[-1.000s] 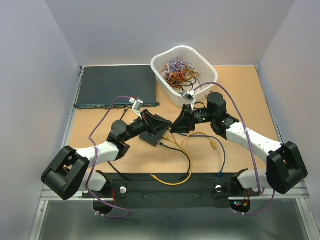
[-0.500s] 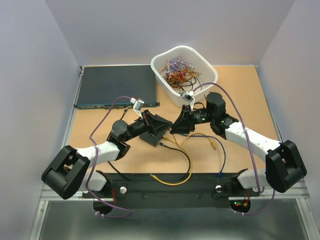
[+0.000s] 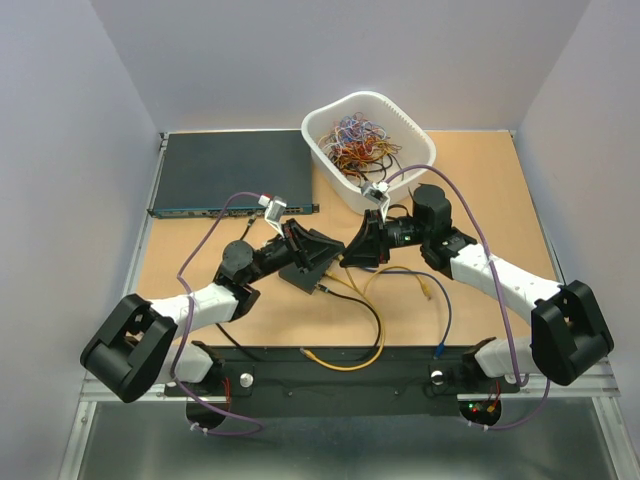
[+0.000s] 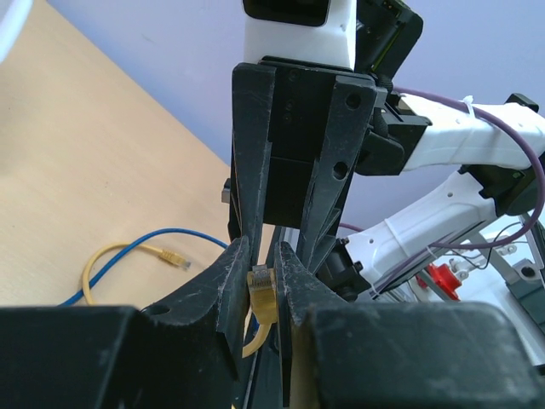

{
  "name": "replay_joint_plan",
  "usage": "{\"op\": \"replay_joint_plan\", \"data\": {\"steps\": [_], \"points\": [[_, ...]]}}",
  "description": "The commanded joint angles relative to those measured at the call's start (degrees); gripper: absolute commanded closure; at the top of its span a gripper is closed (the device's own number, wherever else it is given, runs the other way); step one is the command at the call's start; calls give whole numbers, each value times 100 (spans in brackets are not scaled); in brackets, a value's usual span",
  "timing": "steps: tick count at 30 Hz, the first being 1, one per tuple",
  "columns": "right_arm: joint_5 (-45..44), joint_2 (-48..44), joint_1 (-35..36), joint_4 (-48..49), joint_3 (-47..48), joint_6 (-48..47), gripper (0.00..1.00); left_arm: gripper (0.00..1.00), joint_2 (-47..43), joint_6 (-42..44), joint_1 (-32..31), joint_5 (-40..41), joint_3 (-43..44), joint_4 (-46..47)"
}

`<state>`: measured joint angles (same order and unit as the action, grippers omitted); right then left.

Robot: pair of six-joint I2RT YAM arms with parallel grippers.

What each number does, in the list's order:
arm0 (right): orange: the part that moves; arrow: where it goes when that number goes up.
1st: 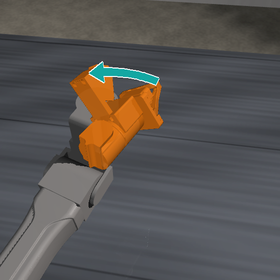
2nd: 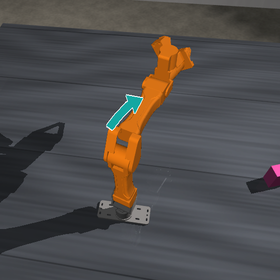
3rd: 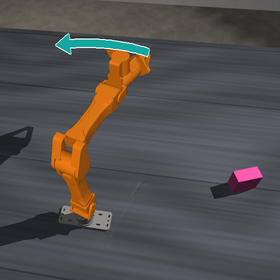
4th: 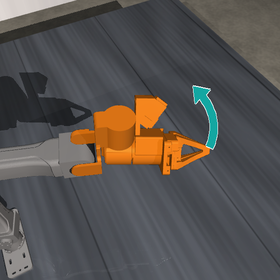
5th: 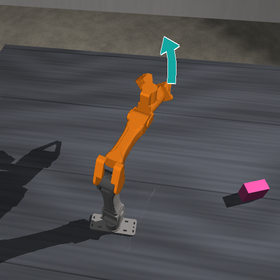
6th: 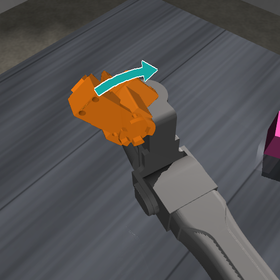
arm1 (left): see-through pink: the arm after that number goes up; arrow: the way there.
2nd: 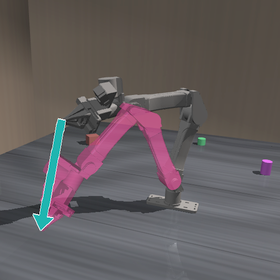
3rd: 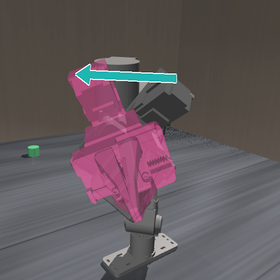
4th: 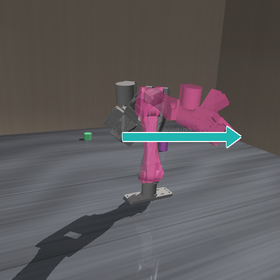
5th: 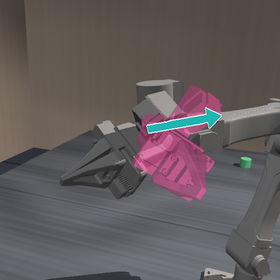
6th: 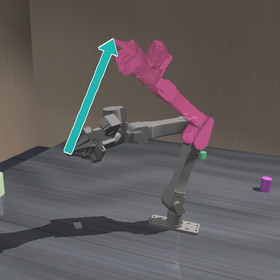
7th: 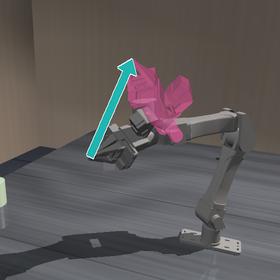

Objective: Insert the plug into the switch port

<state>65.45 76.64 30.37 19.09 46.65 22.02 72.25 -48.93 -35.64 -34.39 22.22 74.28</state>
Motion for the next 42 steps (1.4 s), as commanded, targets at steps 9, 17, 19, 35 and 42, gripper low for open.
{"op": "replay_joint_plan", "data": {"steps": [9, 17, 19, 35, 42], "points": [[65, -96, 39, 323, -113, -40, 88, 100, -273, 226, -13, 170, 169, 2882], [-681, -176, 39, 131, -148, -118, 100, 74, -588, 515, 30, 336, 134, 1829], [-901, -106, 39, -132, -52, -242, 100, 56, -703, 620, 65, 433, 38, 1486], [-5249, 860, 706, -2611, 625, -1129, 100, 27, -1723, 1237, 935, 2989, 125, -2768], [-6456, 1599, 1384, -3025, 977, -1393, 99, 31, -1029, 1069, 1410, 3079, 204, -3262]]}}
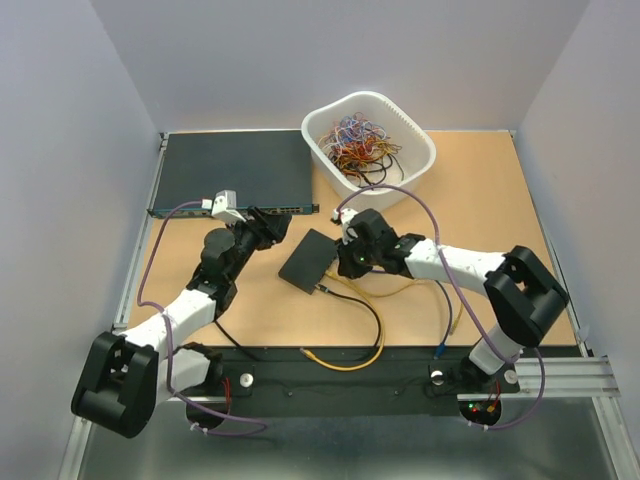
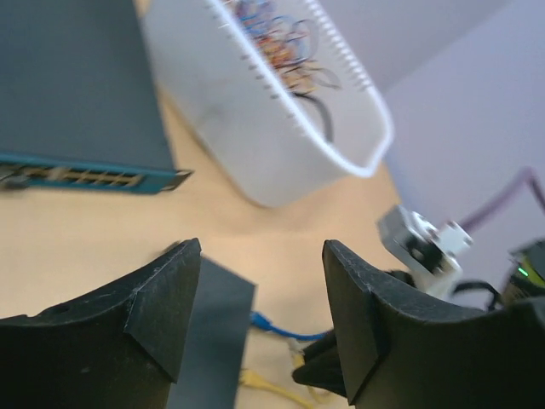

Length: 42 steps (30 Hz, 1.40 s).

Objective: Insert the plug into the switch port

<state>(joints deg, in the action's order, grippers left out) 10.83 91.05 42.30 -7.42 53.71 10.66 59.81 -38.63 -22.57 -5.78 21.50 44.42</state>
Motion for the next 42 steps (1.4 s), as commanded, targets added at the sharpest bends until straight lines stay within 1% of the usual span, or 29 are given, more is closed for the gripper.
{"op": "replay_joint_plan", "data": {"steps": [1, 9, 17, 30, 36, 42], "points": [[-1039, 185, 208, -392, 289, -257, 100, 32, 302, 49, 121, 209, 294, -303], [-1592, 291, 313, -567, 412, -406, 100, 37, 1190, 224, 156, 209, 504, -277], [-1856, 888, 445, -761, 719, -573, 100, 43, 2060, 295, 147, 209, 803, -13], [-2023, 1486, 604, -1227, 1413, -854, 100, 54, 3597, 365, 147, -116, 1304, 365], [-1944, 1925, 638, -1516, 1826, -960, 100, 55, 3932, 514, 112, -134, 1454, 400], [-1857, 2162, 735, -1859, 2160, -1013, 100, 57, 4293, 602, 86, -160, 1665, 277]]}}
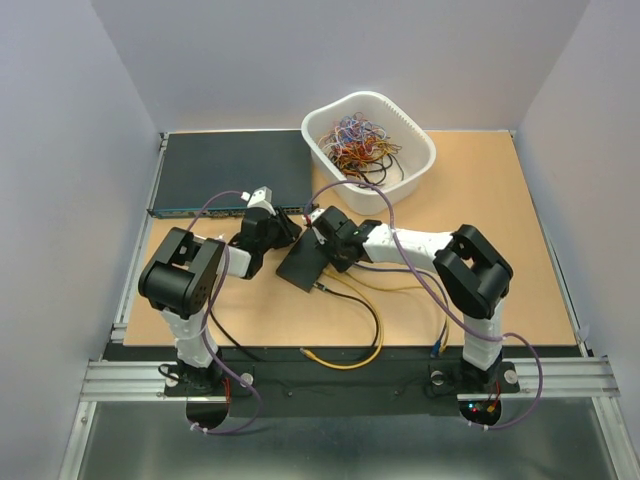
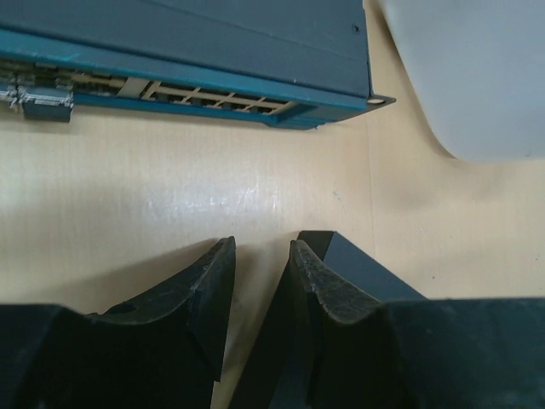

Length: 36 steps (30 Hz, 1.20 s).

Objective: Insert the plug into the switch port

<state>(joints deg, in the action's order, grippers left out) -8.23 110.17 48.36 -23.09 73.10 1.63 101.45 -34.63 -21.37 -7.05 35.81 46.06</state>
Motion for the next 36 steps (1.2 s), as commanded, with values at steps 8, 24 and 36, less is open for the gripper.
{"op": "replay_joint_plan", "data": {"steps": [8, 24, 36], "points": [[216, 619, 253, -1100, 670, -312, 100, 59, 270, 238, -52, -7, 286, 17], [797, 541, 385, -1488, 1022, -321, 100, 61, 226, 211, -52, 204, 260, -212], [129, 840, 367, -1558, 1294, -251, 100, 64, 182, 238, -52, 134, 180, -212]]}}
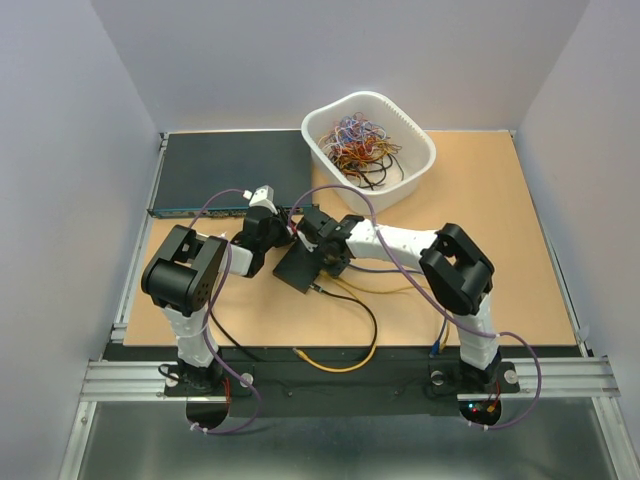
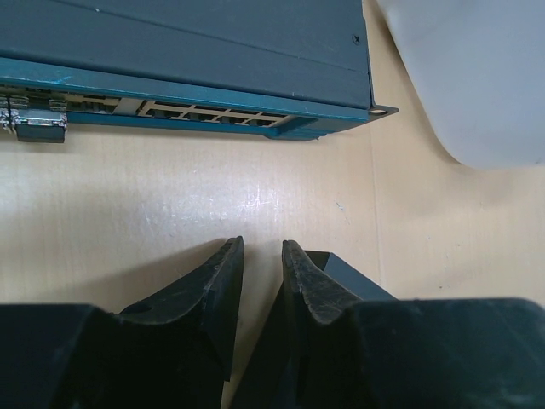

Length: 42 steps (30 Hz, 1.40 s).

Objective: Insert the plug into the switch port

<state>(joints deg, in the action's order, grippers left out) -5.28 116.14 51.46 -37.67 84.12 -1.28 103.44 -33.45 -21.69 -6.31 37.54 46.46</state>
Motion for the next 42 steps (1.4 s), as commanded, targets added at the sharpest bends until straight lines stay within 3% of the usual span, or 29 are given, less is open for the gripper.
{"op": "replay_joint_plan", "data": {"steps": [1, 25, 42], "points": [[-219, 234, 48, -91, 219, 40, 99, 64, -17, 120, -28, 51, 8, -251], [-588, 278, -224, -214, 588, -101, 100, 66, 1, 172, -54, 42, 8, -242], [-140, 489, -233, -258, 1229, -145, 100, 66, 133, 251, -265, 86, 104, -251]]}}
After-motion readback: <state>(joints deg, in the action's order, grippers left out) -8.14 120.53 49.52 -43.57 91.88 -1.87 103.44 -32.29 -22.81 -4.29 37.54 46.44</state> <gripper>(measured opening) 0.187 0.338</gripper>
